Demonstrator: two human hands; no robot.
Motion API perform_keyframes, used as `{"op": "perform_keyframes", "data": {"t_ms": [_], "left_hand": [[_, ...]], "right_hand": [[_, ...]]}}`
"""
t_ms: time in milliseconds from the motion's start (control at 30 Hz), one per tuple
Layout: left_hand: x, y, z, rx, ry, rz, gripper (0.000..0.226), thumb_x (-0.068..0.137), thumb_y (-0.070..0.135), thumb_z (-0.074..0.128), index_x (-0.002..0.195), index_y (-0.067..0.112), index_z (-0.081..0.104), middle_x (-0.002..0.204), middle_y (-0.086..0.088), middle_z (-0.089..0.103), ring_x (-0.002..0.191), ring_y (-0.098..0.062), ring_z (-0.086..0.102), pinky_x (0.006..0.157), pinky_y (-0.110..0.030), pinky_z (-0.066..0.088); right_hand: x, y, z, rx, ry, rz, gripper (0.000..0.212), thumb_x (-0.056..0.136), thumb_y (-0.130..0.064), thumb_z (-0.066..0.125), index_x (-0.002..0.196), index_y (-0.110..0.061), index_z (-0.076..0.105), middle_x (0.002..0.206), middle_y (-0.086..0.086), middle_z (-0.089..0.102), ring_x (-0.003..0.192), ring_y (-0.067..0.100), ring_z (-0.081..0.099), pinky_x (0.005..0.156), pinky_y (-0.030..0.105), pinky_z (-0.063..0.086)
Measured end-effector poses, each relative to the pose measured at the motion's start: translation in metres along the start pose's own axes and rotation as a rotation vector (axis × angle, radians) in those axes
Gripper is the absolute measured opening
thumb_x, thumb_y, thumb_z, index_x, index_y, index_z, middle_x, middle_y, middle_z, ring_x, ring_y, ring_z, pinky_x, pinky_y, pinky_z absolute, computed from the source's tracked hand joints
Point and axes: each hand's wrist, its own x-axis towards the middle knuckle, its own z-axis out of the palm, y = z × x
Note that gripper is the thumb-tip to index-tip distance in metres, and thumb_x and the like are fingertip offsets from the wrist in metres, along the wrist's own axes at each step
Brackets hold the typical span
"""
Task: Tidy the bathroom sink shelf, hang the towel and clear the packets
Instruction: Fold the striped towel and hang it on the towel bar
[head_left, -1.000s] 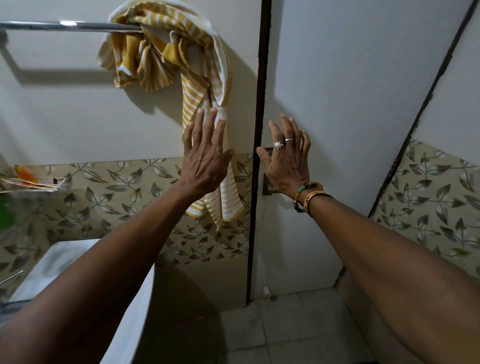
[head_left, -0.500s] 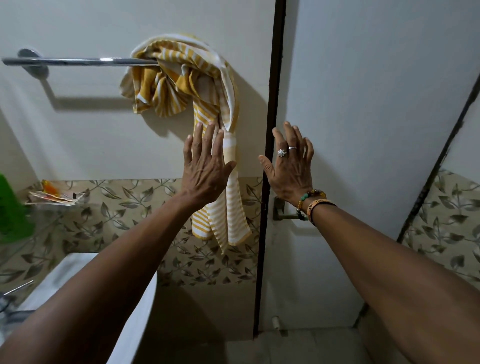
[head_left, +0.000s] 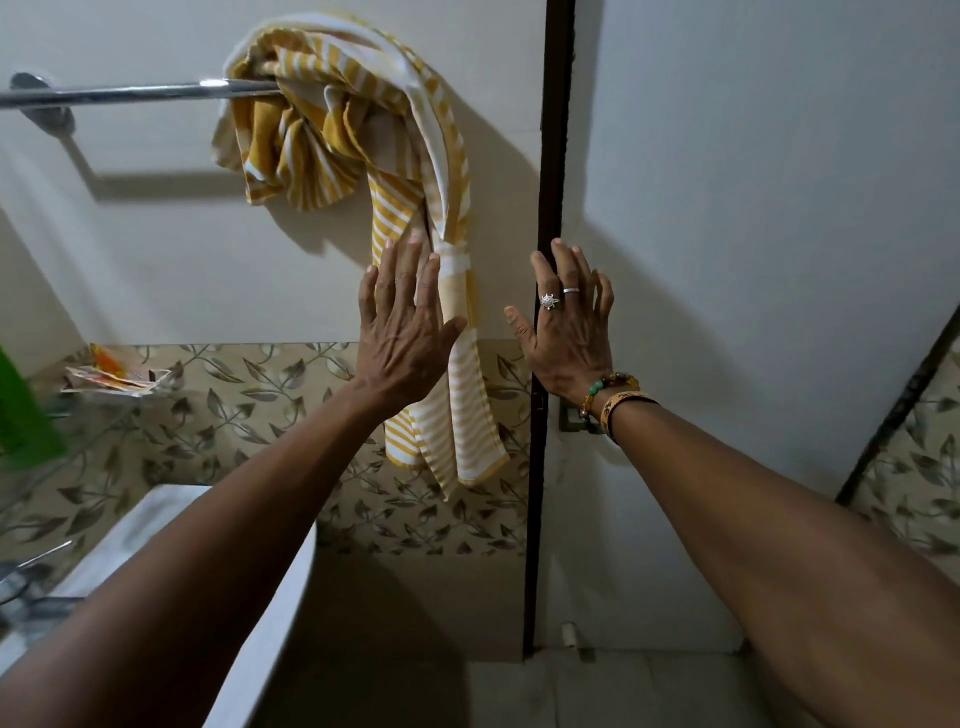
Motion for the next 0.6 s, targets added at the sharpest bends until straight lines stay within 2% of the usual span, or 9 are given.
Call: {"op": "perform_keyframes", "data": {"t_ms": [133, 233, 600], "left_hand": [[0.005, -0.009, 0.013, -0.002, 0.019, 0.024, 0.076, 0.1, 0.051, 0.045, 0.155, 0.003, 0.024, 0.166, -0.018, 0.008, 0.153, -0.036, 0.001, 0.123, -0.05, 0.004], [0.01, -0.015, 0.023, -0.015, 0.022, 0.031, 0.077, 0.1, 0.052, 0.044, 0.156, 0.003, 0.021, 0.166, -0.018, 0.005, 0.153, -0.035, -0.001, 0.122, -0.05, 0.001], [0.033, -0.034, 0.041, -0.117, 0.083, 0.07, 0.078, 0.1, 0.053, 0.044, 0.154, 0.0, 0.026, 0.163, -0.022, 0.015, 0.152, -0.04, 0.007, 0.122, -0.05, 0.004]], "right_hand": [[0.003, 0.001, 0.014, -0.003, 0.006, 0.027, 0.065, 0.096, -0.045, 0.053, 0.147, -0.008, 0.042, 0.157, 0.017, 0.033, 0.146, 0.035, 0.029, 0.114, 0.056, 0.022], [0.006, 0.0, 0.02, -0.011, -0.017, 0.029, 0.065, 0.096, -0.046, 0.054, 0.148, -0.009, 0.041, 0.157, 0.017, 0.032, 0.146, 0.035, 0.028, 0.115, 0.056, 0.021], [0.024, -0.002, 0.03, -0.106, -0.011, 0.069, 0.066, 0.096, -0.047, 0.052, 0.149, -0.01, 0.039, 0.158, 0.016, 0.031, 0.147, 0.034, 0.027, 0.116, 0.055, 0.021]]}}
